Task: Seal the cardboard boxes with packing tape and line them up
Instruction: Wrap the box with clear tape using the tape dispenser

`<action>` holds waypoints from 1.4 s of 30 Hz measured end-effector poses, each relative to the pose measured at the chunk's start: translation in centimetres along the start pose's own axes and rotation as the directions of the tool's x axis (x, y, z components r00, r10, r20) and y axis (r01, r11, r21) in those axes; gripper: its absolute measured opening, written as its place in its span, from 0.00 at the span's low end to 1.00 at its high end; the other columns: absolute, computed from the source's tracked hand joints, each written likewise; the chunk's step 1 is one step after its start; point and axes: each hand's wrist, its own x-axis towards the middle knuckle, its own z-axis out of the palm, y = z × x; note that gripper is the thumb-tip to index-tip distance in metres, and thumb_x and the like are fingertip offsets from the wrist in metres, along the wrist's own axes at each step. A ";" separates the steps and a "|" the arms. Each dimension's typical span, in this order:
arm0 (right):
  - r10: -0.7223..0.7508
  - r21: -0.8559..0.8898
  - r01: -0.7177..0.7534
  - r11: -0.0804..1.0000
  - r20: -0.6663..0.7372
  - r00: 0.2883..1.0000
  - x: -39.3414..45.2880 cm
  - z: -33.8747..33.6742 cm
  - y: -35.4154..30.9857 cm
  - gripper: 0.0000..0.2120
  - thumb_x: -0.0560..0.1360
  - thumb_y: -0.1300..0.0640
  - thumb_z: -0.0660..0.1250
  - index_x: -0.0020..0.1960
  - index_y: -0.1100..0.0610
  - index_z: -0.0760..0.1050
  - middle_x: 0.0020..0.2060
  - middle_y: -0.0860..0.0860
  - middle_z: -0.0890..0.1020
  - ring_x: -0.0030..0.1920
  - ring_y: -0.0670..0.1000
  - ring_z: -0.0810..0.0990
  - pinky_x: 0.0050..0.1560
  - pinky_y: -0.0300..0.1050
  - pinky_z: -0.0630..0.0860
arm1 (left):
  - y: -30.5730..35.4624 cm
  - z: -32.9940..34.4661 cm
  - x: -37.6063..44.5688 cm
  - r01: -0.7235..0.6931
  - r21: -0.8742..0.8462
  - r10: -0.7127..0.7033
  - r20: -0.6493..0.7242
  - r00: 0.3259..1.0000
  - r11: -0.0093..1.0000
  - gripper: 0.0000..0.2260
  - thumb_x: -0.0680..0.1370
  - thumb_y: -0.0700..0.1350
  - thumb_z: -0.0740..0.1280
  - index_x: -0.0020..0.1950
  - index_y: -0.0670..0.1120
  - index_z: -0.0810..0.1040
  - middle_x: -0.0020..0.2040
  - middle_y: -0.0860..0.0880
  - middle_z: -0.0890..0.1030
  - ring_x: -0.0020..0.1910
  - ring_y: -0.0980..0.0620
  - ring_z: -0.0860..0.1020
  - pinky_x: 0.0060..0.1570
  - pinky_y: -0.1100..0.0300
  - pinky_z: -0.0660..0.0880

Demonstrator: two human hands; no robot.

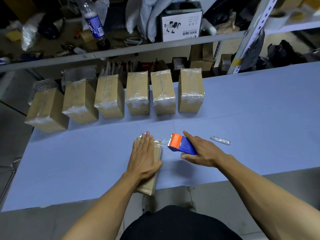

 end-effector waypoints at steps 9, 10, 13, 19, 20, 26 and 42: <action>-0.039 -0.270 0.026 0.963 -0.046 0.998 0.7 -0.4 -2.2 0.36 0.78 0.34 0.58 0.80 0.41 0.47 0.54 0.52 0.74 0.48 0.54 0.77 0.40 0.44 0.66 | 0.2 0.1 0.0 0.006 -0.047 -0.007 -0.013 1.000 0.999 0.44 0.69 0.63 0.46 0.80 0.45 0.37 0.78 0.48 0.32 0.76 0.53 0.30 0.75 0.51 0.32; -0.047 -0.320 0.028 0.947 -0.052 0.998 1.3 -0.3 -2.9 0.37 0.78 0.34 0.58 0.80 0.42 0.47 0.55 0.53 0.74 0.49 0.56 0.78 0.40 0.45 0.66 | 0.3 0.0 0.0 0.009 -0.053 -0.009 -0.009 1.000 0.999 0.43 0.70 0.62 0.48 0.80 0.44 0.38 0.79 0.48 0.33 0.76 0.52 0.31 0.75 0.50 0.32; -0.037 -0.418 0.000 0.909 -0.081 0.996 2.9 -0.4 -5.0 0.37 0.77 0.35 0.60 0.80 0.42 0.49 0.56 0.55 0.75 0.50 0.58 0.79 0.41 0.46 0.67 | 0.7 0.0 0.0 0.047 -0.046 -0.047 0.004 0.999 0.998 0.43 0.72 0.59 0.52 0.80 0.43 0.38 0.80 0.46 0.35 0.78 0.50 0.32 0.76 0.47 0.33; 0.129 -0.458 -0.193 0.868 -0.168 0.977 4.2 1.4 -8.7 0.29 0.76 0.45 0.67 0.73 0.53 0.63 0.55 0.58 0.75 0.48 0.60 0.80 0.40 0.47 0.66 | 2.2 0.3 -0.2 0.099 -0.059 -0.102 -0.044 0.994 0.993 0.43 0.74 0.59 0.55 0.80 0.41 0.40 0.80 0.42 0.37 0.79 0.46 0.35 0.75 0.46 0.33; 0.168 -0.434 -0.223 0.873 -0.163 0.972 4.5 2.0 -9.1 0.28 0.76 0.46 0.68 0.71 0.54 0.64 0.55 0.58 0.75 0.49 0.60 0.80 0.41 0.47 0.66 | 2.2 0.3 -0.2 0.113 -0.073 -0.117 -0.048 0.992 0.991 0.43 0.75 0.59 0.56 0.80 0.41 0.39 0.80 0.43 0.37 0.79 0.46 0.35 0.74 0.47 0.32; 0.322 -0.264 -0.346 0.900 -0.131 0.938 5.0 3.7 -7.7 0.36 0.76 0.53 0.66 0.78 0.57 0.53 0.61 0.61 0.71 0.56 0.61 0.76 0.47 0.49 0.69 | 0.9 0.0 -0.3 0.073 -0.329 -0.102 -0.074 0.992 0.942 0.40 0.75 0.64 0.49 0.79 0.44 0.39 0.77 0.52 0.36 0.77 0.53 0.34 0.71 0.62 0.27; 0.448 0.603 -0.146 0.784 -0.386 0.806 5.5 6.1 -11.5 0.08 0.75 0.62 0.67 0.39 0.57 0.81 0.32 0.50 0.82 0.36 0.51 0.77 0.38 0.44 0.68 | -2.6 -1.5 0.5 0.313 -0.909 -0.683 0.045 0.729 0.274 0.09 0.77 0.42 0.70 0.57 0.45 0.80 0.51 0.51 0.81 0.49 0.55 0.79 0.38 0.79 0.69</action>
